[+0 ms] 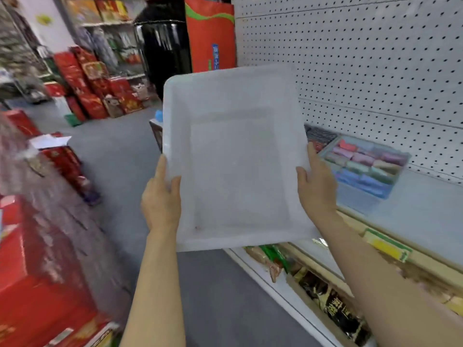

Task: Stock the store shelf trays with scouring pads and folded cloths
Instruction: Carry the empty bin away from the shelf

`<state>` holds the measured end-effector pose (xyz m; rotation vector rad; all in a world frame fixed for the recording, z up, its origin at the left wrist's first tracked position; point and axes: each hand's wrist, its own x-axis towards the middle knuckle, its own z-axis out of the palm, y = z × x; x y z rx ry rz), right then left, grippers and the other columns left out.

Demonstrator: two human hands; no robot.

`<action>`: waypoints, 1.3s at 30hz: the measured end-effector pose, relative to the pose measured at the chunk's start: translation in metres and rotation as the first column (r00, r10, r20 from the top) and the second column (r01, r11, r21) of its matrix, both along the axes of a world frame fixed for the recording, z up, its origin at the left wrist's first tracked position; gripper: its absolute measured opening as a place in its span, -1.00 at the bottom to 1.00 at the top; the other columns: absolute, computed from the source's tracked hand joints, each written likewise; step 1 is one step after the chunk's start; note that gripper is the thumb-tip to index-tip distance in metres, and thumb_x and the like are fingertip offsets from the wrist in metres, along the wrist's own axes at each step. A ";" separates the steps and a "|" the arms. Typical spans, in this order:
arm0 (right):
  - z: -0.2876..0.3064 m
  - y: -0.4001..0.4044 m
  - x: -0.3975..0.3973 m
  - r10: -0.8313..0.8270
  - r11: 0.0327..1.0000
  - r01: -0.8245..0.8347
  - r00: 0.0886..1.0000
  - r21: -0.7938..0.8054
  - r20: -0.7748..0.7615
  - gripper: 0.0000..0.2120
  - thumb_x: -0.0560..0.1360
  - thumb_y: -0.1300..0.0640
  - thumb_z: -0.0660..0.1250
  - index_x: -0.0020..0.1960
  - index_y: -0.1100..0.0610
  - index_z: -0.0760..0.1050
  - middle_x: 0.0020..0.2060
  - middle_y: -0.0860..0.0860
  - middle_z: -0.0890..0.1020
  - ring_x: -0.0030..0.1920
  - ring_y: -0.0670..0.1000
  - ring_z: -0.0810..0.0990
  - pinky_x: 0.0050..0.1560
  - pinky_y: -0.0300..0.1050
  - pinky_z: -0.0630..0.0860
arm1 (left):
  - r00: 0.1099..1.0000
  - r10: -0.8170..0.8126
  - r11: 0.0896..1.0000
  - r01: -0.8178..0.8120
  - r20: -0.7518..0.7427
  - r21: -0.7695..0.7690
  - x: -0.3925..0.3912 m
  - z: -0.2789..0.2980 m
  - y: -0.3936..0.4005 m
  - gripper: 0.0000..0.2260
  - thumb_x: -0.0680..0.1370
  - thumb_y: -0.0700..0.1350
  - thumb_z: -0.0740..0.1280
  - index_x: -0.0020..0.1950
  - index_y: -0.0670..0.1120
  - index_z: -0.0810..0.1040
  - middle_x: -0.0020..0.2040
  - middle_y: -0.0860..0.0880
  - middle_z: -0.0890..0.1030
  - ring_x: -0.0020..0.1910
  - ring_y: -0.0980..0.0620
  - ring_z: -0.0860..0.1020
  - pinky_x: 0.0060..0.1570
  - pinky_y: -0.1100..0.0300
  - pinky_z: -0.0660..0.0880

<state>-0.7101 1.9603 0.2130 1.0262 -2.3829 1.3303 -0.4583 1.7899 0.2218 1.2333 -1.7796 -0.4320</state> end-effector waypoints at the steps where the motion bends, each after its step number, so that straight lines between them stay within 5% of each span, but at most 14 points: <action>1: -0.005 -0.016 0.006 0.039 0.999 -0.039 0.999 0.014 0.008 -0.46 0.61 0.10 0.14 0.55 -0.06 0.07 0.24 0.13 0.50 0.12 0.14 0.47 -0.09 -0.06 0.36 | 0.999 0.037 0.999 -0.037 0.006 0.014 0.012 -0.005 -0.009 -0.49 0.60 -0.02 0.30 0.53 0.16 0.24 -0.16 -0.09 0.53 -0.18 -0.05 0.49 -0.11 0.11 0.40; 6: -0.020 -0.093 0.033 0.190 0.978 -0.190 0.982 0.090 0.015 -0.45 0.62 0.09 0.15 0.56 -0.02 0.05 0.08 0.16 0.51 -0.10 0.03 0.37 -0.20 -0.09 0.29 | 0.985 0.171 0.984 -0.172 0.029 0.040 0.062 -0.030 -0.048 -0.50 0.60 -0.02 0.30 0.52 0.15 0.26 -0.16 -0.07 0.53 -0.21 -0.04 0.47 -0.12 0.10 0.45; 15: -0.044 -0.218 0.063 0.375 0.914 -0.387 0.920 0.117 0.112 -0.45 0.61 0.08 0.17 0.54 -0.06 0.07 0.32 0.09 0.46 0.24 0.12 0.45 0.15 0.00 0.42 | 0.941 0.338 0.931 -0.337 0.024 0.138 0.111 -0.053 -0.122 -0.50 0.60 0.01 0.29 0.51 0.19 0.23 -0.04 -0.11 0.61 -0.08 -0.15 0.58 0.02 -0.11 0.55; 24: -0.050 -0.388 0.066 0.497 0.837 -0.526 0.845 0.148 0.197 -0.47 0.61 0.06 0.14 0.54 -0.06 0.08 0.28 0.11 0.47 0.21 0.14 0.46 0.06 -0.10 0.36 | 0.879 0.460 0.867 -0.475 0.126 0.151 0.121 -0.046 -0.252 -0.49 0.60 -0.02 0.30 0.53 0.14 0.23 -0.02 -0.09 0.62 -0.07 -0.10 0.58 -0.04 0.02 0.51; 28: -0.038 -0.464 0.065 0.561 0.792 -0.580 0.815 0.191 0.147 -0.47 0.61 0.06 0.15 0.54 -0.06 0.09 0.19 0.14 0.51 0.13 0.17 0.49 0.03 0.02 0.45 | 0.840 0.523 0.824 -0.542 0.145 0.166 0.121 -0.045 -0.302 -0.49 0.60 -0.04 0.30 0.54 0.10 0.25 -0.12 -0.09 0.59 -0.13 -0.11 0.56 -0.15 0.12 0.40; 34: -0.030 -0.573 0.086 0.638 0.730 -0.646 0.761 0.224 0.117 -0.47 0.61 0.08 0.17 0.54 0.02 0.12 0.23 0.16 0.49 0.20 0.16 0.47 0.11 -0.01 0.42 | 0.764 0.624 0.749 -0.645 0.163 0.153 0.138 -0.039 -0.372 -0.50 0.61 -0.03 0.29 0.53 0.07 0.26 0.10 -0.16 0.62 0.08 -0.17 0.56 0.07 0.01 0.46; 39: -0.040 -0.680 0.114 0.674 0.700 -0.677 0.732 0.225 0.105 -0.50 0.58 0.08 0.20 0.50 -0.02 0.20 0.21 0.13 0.53 0.18 0.18 0.50 0.07 0.00 0.44 | 0.739 0.655 0.720 -0.673 0.157 0.168 0.167 -0.051 -0.462 -0.50 0.59 -0.01 0.30 0.52 0.09 0.26 0.07 -0.17 0.63 0.05 -0.19 0.58 0.10 -0.05 0.48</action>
